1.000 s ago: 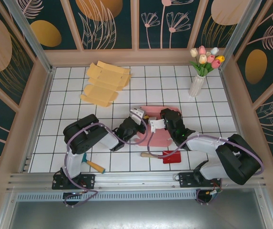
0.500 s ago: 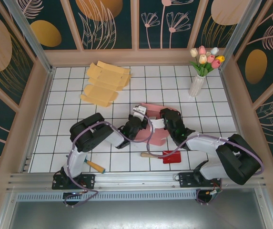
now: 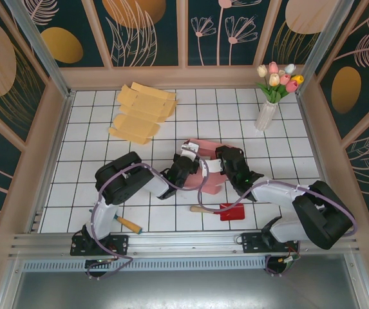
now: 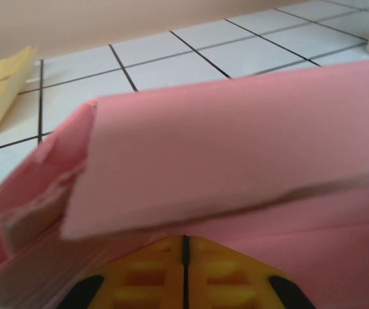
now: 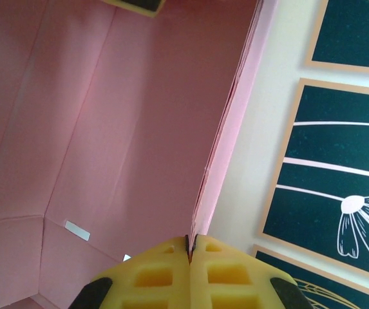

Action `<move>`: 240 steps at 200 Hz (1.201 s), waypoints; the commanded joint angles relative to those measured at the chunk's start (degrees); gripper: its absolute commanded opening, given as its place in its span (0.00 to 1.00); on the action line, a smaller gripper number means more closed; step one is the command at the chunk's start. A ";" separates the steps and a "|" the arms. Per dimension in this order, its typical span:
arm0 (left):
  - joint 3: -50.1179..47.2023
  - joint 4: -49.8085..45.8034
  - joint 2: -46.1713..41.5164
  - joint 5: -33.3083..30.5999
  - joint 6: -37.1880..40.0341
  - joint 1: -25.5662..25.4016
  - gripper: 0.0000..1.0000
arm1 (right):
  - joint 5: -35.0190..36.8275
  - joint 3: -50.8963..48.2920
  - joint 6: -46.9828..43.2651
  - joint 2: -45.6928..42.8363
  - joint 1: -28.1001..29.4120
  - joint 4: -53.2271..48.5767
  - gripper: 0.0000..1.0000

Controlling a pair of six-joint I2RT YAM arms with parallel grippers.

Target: Fold the paper box

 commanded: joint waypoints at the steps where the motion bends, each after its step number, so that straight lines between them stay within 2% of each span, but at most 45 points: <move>1: -2.51 -2.92 -4.61 6.88 1.01 1.66 0.15 | -1.11 0.47 1.76 -1.15 -0.65 -6.22 0.00; 51: -10.40 -1.50 -12.71 18.40 1.36 3.32 0.31 | -1.29 0.58 2.15 -0.80 -0.60 -6.54 0.00; 128: -19.77 0.80 -20.37 26.25 0.67 8.45 0.32 | -1.74 0.83 2.50 -1.09 -0.60 -7.97 0.00; 166: -15.74 -0.84 -15.51 31.36 0.22 12.05 0.34 | -1.82 0.93 2.35 -0.97 -0.60 -8.14 0.00; 240: -7.25 -0.50 -7.13 38.53 -1.16 12.26 0.33 | -2.27 1.24 2.24 -0.89 -0.62 -8.61 0.00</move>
